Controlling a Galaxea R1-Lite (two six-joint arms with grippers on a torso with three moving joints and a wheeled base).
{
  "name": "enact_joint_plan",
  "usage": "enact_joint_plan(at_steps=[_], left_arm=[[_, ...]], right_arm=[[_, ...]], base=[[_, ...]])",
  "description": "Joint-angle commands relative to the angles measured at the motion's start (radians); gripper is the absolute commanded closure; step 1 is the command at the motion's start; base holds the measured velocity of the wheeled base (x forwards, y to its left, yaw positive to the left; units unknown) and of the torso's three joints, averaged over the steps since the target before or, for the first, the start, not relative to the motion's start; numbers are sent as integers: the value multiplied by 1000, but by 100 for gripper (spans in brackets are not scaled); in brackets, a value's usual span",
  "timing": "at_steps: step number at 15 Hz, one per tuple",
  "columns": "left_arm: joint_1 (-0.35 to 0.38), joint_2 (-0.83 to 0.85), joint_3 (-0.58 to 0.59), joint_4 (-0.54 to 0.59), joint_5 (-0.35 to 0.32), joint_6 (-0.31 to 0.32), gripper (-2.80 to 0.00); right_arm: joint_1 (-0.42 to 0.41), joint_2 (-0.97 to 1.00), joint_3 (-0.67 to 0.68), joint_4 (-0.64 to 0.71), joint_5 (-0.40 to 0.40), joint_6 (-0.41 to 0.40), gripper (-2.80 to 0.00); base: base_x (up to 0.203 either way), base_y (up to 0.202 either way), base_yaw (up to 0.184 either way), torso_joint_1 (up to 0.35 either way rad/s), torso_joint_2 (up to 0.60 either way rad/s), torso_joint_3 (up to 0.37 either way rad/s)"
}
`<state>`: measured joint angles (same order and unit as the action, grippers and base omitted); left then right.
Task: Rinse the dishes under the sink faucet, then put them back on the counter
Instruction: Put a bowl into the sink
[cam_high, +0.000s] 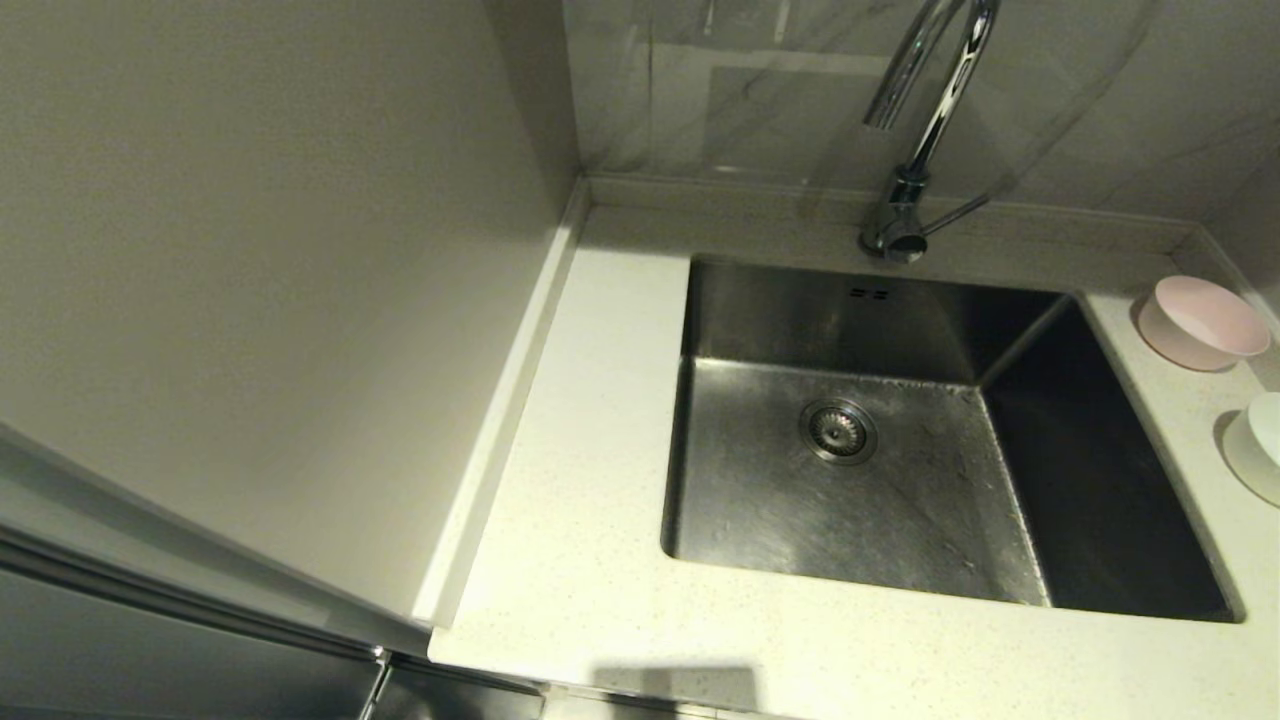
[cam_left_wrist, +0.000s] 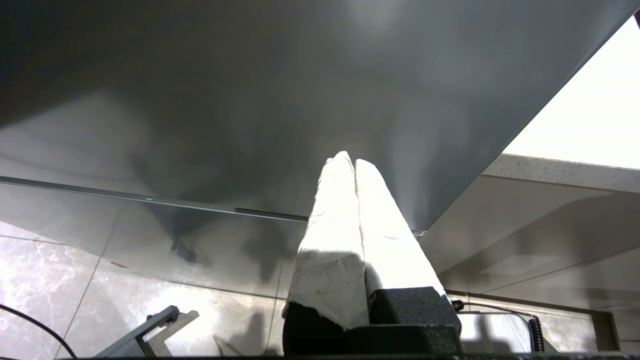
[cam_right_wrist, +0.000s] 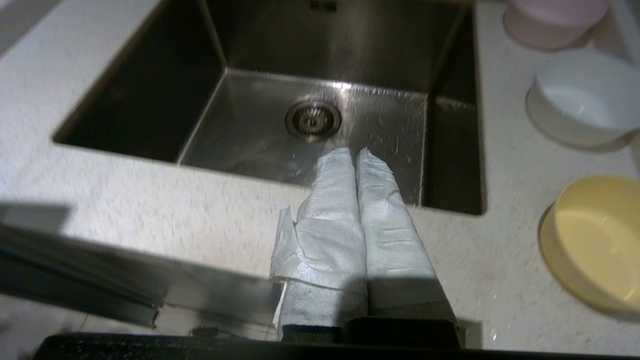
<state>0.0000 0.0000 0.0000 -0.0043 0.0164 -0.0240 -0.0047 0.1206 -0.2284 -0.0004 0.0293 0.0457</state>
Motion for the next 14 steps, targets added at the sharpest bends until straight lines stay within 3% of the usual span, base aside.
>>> enact_joint_plan(at_steps=[1,5,7,8,10,11,14], left_arm=[[0,-2,0,0,0,-1,0],[0,-2,0,0,0,-1,0],[0,-2,0,0,0,-1,0],[0,-2,0,0,0,-1,0],[0,-2,0,0,0,-1,0],[0,-2,0,0,0,-1,0],[0,-2,0,0,0,-1,0]], right_arm=[[0,180,-117,0,-15,20,0],[-1,589,-397,1,-160,91,0],[-3,794,-591,0,-220,69,0],[-4,889,-693,0,-240,13,0],[-8,1028,-839,-1,-267,-219,0],[-9,1090,-890,1,-275,-296,0],[-42,1245,-1030,38,-283,-412,0]], base=[[0,0,0,0,0,0],[0,0,0,0,0,0],[0,0,0,0,0,0],[0,0,0,0,0,0],[0,0,0,0,0,0],[0,0,0,0,0,0],[0,0,0,0,0,0]])
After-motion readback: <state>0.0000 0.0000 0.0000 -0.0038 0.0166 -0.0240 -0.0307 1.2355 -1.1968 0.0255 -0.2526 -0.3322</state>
